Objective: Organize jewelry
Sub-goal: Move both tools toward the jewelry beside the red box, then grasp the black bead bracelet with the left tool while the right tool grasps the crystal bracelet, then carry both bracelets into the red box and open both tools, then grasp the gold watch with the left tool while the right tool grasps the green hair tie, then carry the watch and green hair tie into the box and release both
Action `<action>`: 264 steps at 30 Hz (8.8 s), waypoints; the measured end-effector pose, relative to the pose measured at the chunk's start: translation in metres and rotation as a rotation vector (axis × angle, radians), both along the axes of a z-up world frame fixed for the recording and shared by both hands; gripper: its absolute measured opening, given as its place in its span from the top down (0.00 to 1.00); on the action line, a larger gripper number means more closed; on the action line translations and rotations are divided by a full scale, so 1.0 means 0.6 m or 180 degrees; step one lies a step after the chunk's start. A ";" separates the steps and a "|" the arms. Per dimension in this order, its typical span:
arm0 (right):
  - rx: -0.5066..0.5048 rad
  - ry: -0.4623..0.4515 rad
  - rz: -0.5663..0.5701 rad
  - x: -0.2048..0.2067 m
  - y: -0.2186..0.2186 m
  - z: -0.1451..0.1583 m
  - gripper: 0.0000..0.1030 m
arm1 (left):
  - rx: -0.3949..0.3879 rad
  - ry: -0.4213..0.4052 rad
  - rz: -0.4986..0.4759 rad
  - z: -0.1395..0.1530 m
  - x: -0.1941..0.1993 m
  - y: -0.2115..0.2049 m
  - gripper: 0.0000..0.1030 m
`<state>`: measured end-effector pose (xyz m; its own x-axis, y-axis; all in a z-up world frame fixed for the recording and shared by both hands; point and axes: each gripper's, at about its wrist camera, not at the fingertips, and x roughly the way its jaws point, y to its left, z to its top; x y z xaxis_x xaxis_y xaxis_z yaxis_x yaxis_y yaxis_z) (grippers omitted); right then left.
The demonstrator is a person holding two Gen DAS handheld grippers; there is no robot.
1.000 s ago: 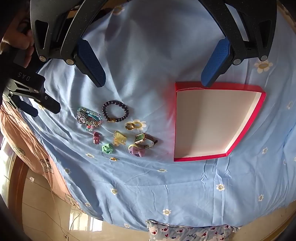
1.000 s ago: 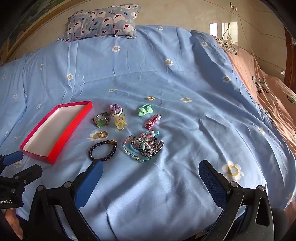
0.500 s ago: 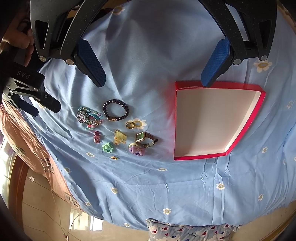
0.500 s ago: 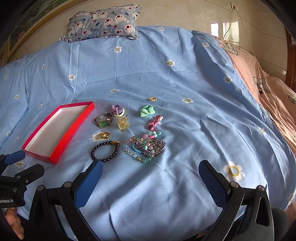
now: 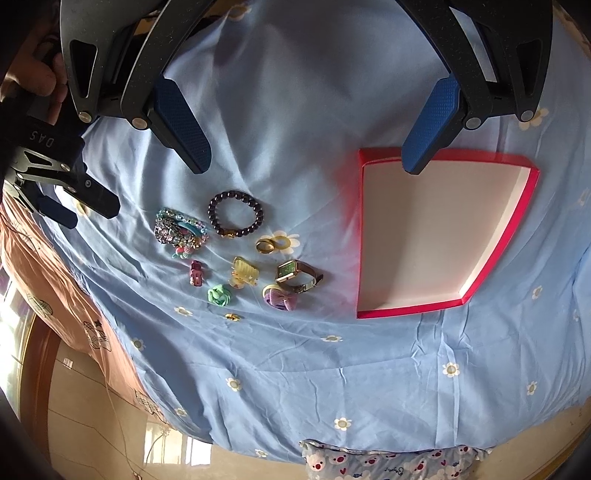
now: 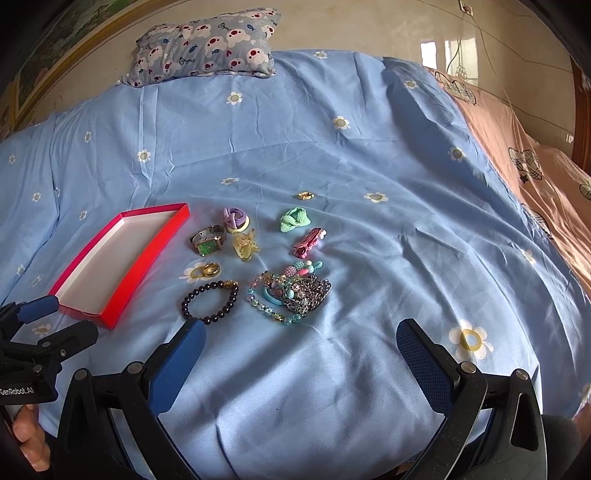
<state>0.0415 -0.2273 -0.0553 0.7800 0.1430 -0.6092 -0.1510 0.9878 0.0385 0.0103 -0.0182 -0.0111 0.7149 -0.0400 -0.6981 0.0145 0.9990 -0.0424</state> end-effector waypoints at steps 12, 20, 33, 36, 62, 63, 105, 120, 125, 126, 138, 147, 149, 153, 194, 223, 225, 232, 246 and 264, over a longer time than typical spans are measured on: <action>0.0128 -0.0017 0.0043 0.025 -0.014 -0.006 0.01 | 0.0007 0.0063 -0.0146 -0.003 0.040 -0.010 0.03; 0.0305 0.0103 0.0172 0.056 -0.013 -0.013 0.32 | 0.0003 0.0204 -0.0254 -0.019 0.081 -0.016 0.18; 0.0507 0.0458 0.0234 0.110 -0.012 -0.054 0.64 | -0.0022 0.0483 -0.0452 -0.057 0.150 -0.036 0.33; 0.0510 0.0540 0.0230 0.122 -0.010 -0.061 0.66 | -0.0027 0.0583 -0.0483 -0.073 0.165 -0.038 0.36; 0.0550 0.0594 0.0325 0.126 -0.004 -0.039 0.93 | -0.0242 0.0656 -0.0891 -0.077 0.177 -0.045 0.94; 0.0557 0.0563 0.0346 0.123 -0.002 -0.031 0.93 | -0.0265 0.0625 -0.0886 -0.070 0.172 -0.041 0.94; 0.0673 0.0506 0.1899 0.202 0.399 0.044 0.93 | -0.0669 0.0206 0.0421 0.009 0.156 0.335 0.94; 0.0456 0.0935 0.1759 0.273 0.434 -0.056 0.93 | -0.0706 0.0563 0.0784 -0.090 0.182 0.405 0.94; 0.0359 0.0968 0.1771 0.273 0.436 -0.065 0.92 | -0.0627 0.0598 0.0806 -0.092 0.186 0.402 0.94; 0.0338 0.0969 0.1770 0.272 0.436 -0.065 0.92 | -0.0627 0.0608 0.0809 -0.092 0.186 0.403 0.94; 0.0244 0.0917 0.1751 0.262 0.437 -0.060 0.67 | -0.0574 0.0592 0.0845 -0.073 0.173 0.397 0.82; 0.0404 0.0743 0.1750 0.233 0.409 -0.021 0.66 | -0.0603 0.0499 0.0830 -0.044 0.147 0.381 0.72; 0.0474 0.0716 0.1719 0.225 0.392 -0.011 0.66 | -0.0614 0.0482 0.0803 -0.038 0.141 0.370 0.72; 0.0564 0.0680 0.1587 0.212 0.344 0.000 0.66 | -0.0628 0.0489 0.0702 -0.033 0.134 0.337 0.66; 0.0743 0.0469 0.0370 0.268 0.018 0.019 0.65 | -0.0358 0.0635 -0.0218 -0.011 0.284 0.109 0.64; 0.0606 0.0852 0.0265 0.393 0.017 -0.052 0.87 | -0.0025 0.0886 -0.1120 -0.087 0.357 -0.020 0.94; 0.0607 0.0813 0.0288 0.386 0.019 -0.045 0.88 | -0.0096 0.0850 -0.1070 -0.079 0.352 -0.010 0.94; 0.0732 0.0719 0.0459 0.352 0.040 -0.017 0.88 | -0.0401 0.0705 -0.0899 -0.039 0.331 0.033 0.94; 0.0737 0.0727 0.0847 0.316 0.133 0.007 0.88 | -0.0408 0.0495 -0.0612 0.006 0.285 0.110 0.94; 0.0723 0.0766 0.1327 0.310 0.274 0.022 0.88 | -0.0428 0.0483 -0.0102 -0.004 0.257 0.253 0.94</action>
<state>0.2277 -0.0630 -0.0424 0.4707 0.5602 -0.6816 -0.4895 0.8086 0.3265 0.1646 0.1337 -0.0132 0.5987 -0.1613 -0.7846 0.0296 0.9833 -0.1797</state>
